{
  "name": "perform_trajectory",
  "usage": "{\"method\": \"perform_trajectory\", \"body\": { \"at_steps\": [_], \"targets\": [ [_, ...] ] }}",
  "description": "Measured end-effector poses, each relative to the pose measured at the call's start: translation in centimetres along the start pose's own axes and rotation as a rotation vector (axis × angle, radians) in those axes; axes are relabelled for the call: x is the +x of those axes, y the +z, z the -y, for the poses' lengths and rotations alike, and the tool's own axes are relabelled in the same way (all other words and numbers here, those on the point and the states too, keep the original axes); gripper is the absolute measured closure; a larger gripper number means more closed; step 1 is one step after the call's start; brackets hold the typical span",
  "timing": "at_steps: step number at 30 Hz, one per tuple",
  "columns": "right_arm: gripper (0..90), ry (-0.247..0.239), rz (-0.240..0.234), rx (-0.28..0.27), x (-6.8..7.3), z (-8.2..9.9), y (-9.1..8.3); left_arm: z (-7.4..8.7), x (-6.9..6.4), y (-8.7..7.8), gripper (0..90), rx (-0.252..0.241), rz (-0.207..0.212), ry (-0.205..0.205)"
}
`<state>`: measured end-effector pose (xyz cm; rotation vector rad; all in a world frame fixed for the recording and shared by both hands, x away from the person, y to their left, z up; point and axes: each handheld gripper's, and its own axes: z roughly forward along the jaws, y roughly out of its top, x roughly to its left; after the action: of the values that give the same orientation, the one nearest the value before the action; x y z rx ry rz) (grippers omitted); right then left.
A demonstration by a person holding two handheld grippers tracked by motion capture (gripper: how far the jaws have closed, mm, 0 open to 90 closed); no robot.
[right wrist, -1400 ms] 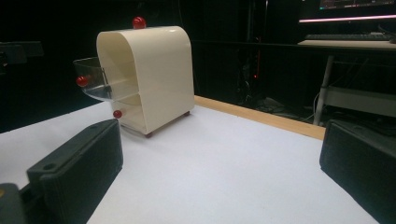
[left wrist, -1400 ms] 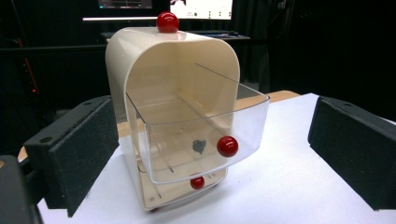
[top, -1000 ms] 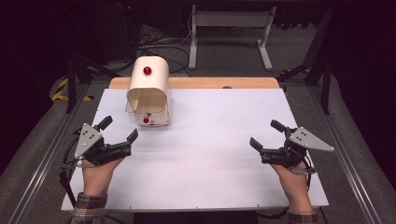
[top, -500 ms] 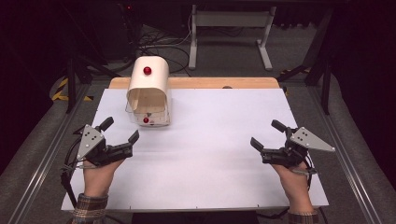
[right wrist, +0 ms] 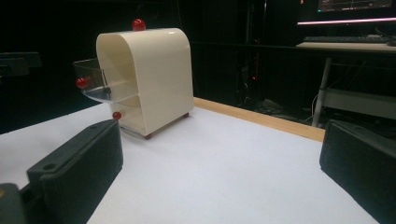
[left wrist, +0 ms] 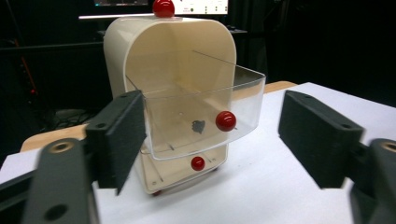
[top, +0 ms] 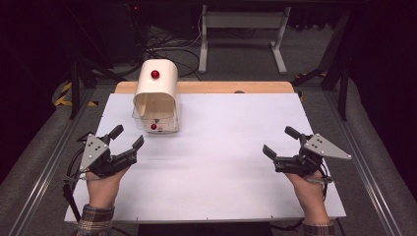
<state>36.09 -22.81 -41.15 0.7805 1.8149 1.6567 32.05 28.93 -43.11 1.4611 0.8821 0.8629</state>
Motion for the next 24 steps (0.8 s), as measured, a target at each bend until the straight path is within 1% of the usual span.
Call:
{"method": "perform_trajectory", "body": {
  "at_steps": [1,4,9,14,21,23,24],
  "targets": [
    [0.1,-0.001,0.000,-0.001,-0.01,-0.01,0.00,0.03,-0.08,0.01,32.3,0.003,0.002,0.005],
    [0.1,0.001,0.000,-0.002,0.00,-0.04,0.00,0.08,-0.29,0.03,37.4,0.005,0.007,0.016],
    [0.1,0.001,0.000,0.000,0.02,-0.04,0.01,0.12,-0.38,0.04,41.8,0.004,0.001,0.012],
    [0.1,0.003,0.002,-0.002,0.01,-0.06,-0.01,0.17,-0.38,-0.04,50.7,0.001,0.005,0.009],
    [0.1,0.003,0.000,-0.002,0.04,-0.08,0.00,0.18,-0.45,-0.10,61.2,0.002,0.026,0.003],
    [0.1,0.002,0.001,-0.003,0.02,-0.08,-0.01,0.20,-0.48,-0.08,62.7,0.003,0.026,0.001],
    [0.1,0.002,0.002,-0.003,0.02,-0.09,-0.01,0.21,-0.49,-0.08,62.2,0.004,0.026,-0.002]
  ]
}}
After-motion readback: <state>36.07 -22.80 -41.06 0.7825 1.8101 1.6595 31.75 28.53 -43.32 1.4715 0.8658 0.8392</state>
